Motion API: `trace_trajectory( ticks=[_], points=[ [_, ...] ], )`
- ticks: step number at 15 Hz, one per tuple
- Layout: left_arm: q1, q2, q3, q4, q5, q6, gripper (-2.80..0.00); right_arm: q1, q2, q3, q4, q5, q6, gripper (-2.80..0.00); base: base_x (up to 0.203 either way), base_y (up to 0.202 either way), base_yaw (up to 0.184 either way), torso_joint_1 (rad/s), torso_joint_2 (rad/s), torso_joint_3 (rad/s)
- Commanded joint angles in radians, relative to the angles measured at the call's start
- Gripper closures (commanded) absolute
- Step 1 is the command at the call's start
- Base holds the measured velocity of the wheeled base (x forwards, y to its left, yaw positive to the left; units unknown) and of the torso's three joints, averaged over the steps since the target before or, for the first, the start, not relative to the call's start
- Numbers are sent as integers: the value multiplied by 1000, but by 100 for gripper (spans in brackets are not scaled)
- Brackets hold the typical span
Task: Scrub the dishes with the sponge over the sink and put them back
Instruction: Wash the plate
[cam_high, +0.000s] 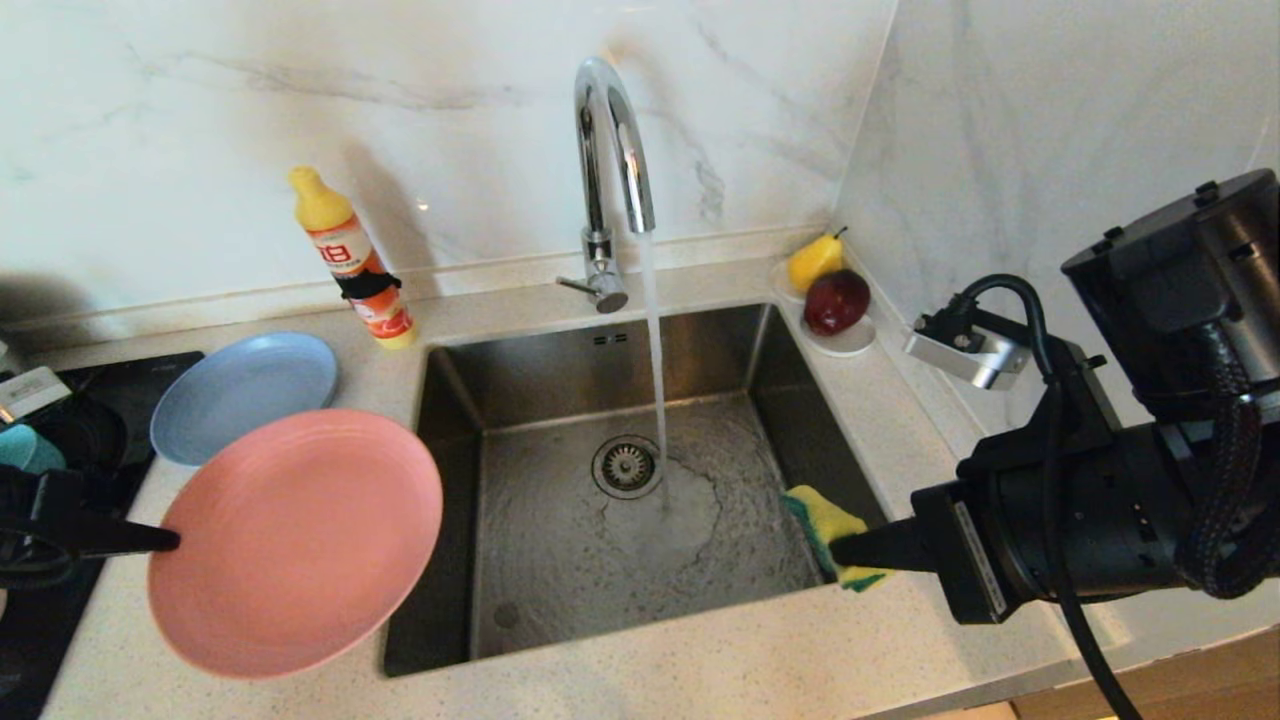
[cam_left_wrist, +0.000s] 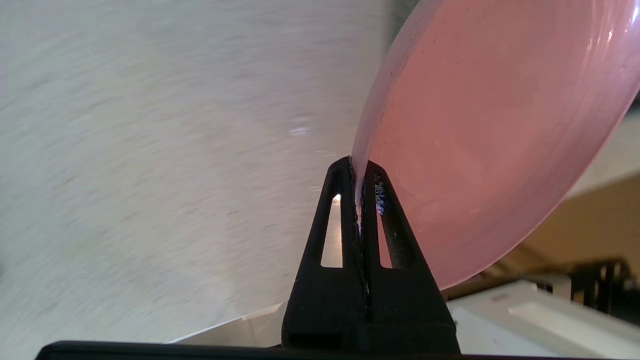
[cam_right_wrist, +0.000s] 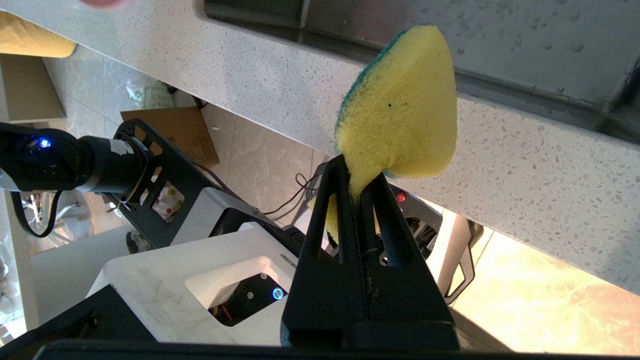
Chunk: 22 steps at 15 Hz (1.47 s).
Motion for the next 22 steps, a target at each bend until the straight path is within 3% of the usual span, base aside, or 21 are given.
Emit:
trace_trajectory(
  ticks=[1, 6, 8, 10, 13, 17, 22],
  points=[
    [-123, -22, -23, 3, 20, -50, 0, 0, -1, -2, 2, 1, 2, 0, 0, 0, 0, 0, 0, 0],
    [-436, 21, -114, -64, 135, -300, 0, 0, -5, -2, 1, 4, 2, 0, 0, 0, 0, 0, 0, 0],
    [-545, 80, -138, -140, 231, -395, 0, 0, -7, -5, 1, 4, 3, 0, 0, 0, 0, 0, 0, 0],
    [-623, 152, -164, -239, 305, -501, 0, 0, -17, 0, 1, 2, 8, 0, 0, 0, 0, 0, 0, 0],
    [-711, 249, -250, -276, 323, -620, 0, 0, -36, 15, 2, 4, 8, 0, 0, 0, 0, 0, 0, 0],
    [-808, 340, -347, -282, 407, -695, 0, 2, -67, 29, 2, 6, 4, 0, 0, 0, 0, 0, 0, 0],
    [-870, 413, -436, -283, 415, -741, 0, 4, -83, 48, 2, 6, 2, 0, 0, 0, 0, 0, 0, 0]
  ],
)
